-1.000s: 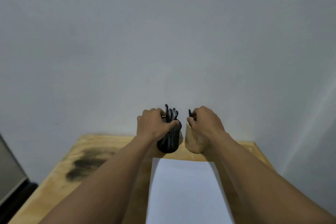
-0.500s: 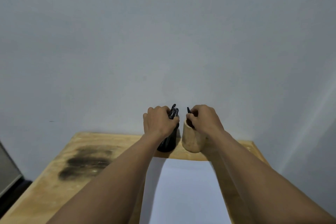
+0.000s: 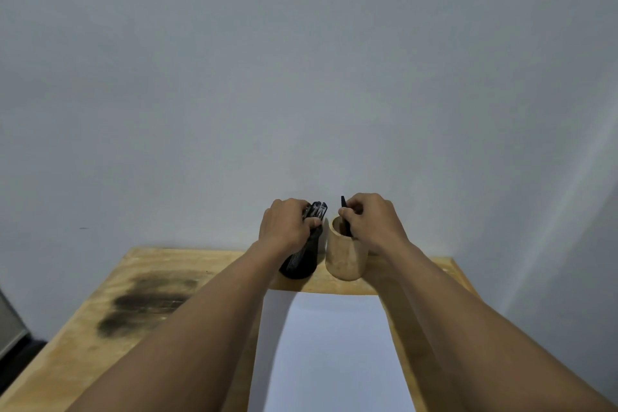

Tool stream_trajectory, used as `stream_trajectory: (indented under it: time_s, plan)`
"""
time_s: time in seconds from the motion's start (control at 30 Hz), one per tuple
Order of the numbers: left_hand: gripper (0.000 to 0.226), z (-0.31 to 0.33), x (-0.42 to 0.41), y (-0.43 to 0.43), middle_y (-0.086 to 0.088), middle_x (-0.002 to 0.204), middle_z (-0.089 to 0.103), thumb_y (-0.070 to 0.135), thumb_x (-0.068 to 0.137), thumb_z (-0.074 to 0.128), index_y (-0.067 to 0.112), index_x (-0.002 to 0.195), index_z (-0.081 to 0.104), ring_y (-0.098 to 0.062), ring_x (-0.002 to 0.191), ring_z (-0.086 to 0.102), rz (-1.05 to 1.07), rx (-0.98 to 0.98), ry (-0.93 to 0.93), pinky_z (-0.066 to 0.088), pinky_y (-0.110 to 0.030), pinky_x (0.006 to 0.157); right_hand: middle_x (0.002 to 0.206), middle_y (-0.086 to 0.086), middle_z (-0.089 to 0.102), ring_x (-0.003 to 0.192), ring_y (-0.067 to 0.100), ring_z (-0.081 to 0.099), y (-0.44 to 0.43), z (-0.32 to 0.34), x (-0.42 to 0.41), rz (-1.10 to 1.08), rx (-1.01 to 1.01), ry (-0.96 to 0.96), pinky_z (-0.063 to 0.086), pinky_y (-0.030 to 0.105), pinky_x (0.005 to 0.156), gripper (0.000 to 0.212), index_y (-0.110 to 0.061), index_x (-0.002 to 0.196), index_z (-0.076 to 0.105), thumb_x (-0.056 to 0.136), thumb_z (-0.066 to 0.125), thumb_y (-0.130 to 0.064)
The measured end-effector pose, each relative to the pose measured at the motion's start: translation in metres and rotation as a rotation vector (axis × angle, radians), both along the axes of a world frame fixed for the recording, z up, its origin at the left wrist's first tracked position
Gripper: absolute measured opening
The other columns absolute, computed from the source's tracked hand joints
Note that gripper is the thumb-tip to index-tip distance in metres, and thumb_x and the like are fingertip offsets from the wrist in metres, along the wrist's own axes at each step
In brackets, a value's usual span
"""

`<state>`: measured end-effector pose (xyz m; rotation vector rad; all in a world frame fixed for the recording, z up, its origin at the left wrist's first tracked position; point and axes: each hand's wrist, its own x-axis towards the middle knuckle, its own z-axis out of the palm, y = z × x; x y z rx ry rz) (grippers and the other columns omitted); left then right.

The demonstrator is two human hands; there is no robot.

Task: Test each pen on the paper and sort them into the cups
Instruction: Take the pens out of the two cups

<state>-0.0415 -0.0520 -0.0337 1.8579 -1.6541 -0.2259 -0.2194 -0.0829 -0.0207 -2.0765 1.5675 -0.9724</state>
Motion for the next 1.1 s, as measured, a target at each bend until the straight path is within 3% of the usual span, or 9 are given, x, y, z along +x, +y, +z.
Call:
stream_trajectory:
  time_s: [0.27,0.4,0.63,0.77,0.9,1.0,1.1]
  plan:
    - [0.033,0.005,0.001,0.001,0.001,0.071,0.06,0.03,0.087,0.071,0.023,0.066,0.047,-0.031,0.078,0.059,-0.076,0.011,0.034,0.041,-0.037,0.064,0.089,-0.002,0.071,0.085,0.015,0.062,0.003,0.0,-0.002,0.004,0.003,-0.04,0.04,0.024,0.071,0.016,-0.016,0.098,0.076,0.094,0.067,-0.028]
    - [0.024,0.003,-0.002,0.001,-0.004,0.071,0.065,0.029,0.089,0.069,0.013,0.074,0.059,-0.029,0.075,0.061,-0.088,0.0,0.082,0.046,-0.039,0.065,0.088,-0.004,0.071,0.086,0.016,0.064,0.005,0.001,-0.004,0.006,0.005,-0.064,0.04,0.024,0.071,0.015,-0.016,0.099,0.076,0.095,0.066,-0.027]
    - [0.02,0.036,-0.015,0.011,-0.002,0.066,0.063,0.02,0.093,0.066,0.007,0.077,0.064,-0.018,0.061,0.056,-0.055,-0.142,0.341,0.04,-0.029,0.055,0.09,-0.004,0.073,0.089,0.018,0.068,0.017,0.026,-0.01,-0.006,-0.047,-0.119,0.055,0.035,0.081,0.015,-0.016,0.1,0.076,0.096,0.065,-0.025]
    - [0.019,0.063,-0.017,0.023,0.002,0.062,0.058,0.021,0.092,0.068,0.007,0.079,0.066,-0.015,0.058,0.051,-0.041,-0.195,0.388,0.036,-0.028,0.054,0.092,-0.004,0.073,0.091,0.018,0.067,0.031,0.047,-0.009,-0.018,-0.118,-0.124,0.055,0.037,0.081,0.018,-0.018,0.107,0.074,0.097,0.063,-0.026]
    - [0.01,0.086,-0.008,0.041,0.009,0.067,0.06,0.024,0.092,0.069,0.017,0.084,0.068,-0.004,0.063,0.054,-0.014,-0.228,0.433,0.035,-0.022,0.054,0.093,-0.005,0.069,0.089,0.016,0.065,0.047,0.068,-0.007,-0.009,-0.172,-0.14,0.048,0.029,0.077,0.025,-0.018,0.119,0.07,0.098,0.061,-0.027]
    - [0.016,0.106,0.01,0.063,0.002,0.071,0.064,0.025,0.092,0.069,0.011,0.086,0.07,-0.011,0.065,0.056,0.016,-0.22,0.421,0.041,-0.026,0.058,0.089,-0.01,0.066,0.085,0.012,0.063,0.065,0.084,0.001,0.018,-0.216,-0.152,0.047,0.026,0.075,0.028,-0.019,0.126,0.067,0.099,0.06,-0.027]
    - [0.016,0.118,0.034,0.082,-0.005,0.08,0.07,0.026,0.09,0.071,0.01,0.086,0.071,-0.023,0.076,0.063,0.039,-0.175,0.405,0.051,-0.034,0.073,0.086,-0.011,0.067,0.083,0.009,0.064,0.084,0.093,0.013,0.066,-0.221,-0.18,0.049,0.028,0.073,0.032,-0.022,0.131,0.062,0.099,0.06,-0.026]
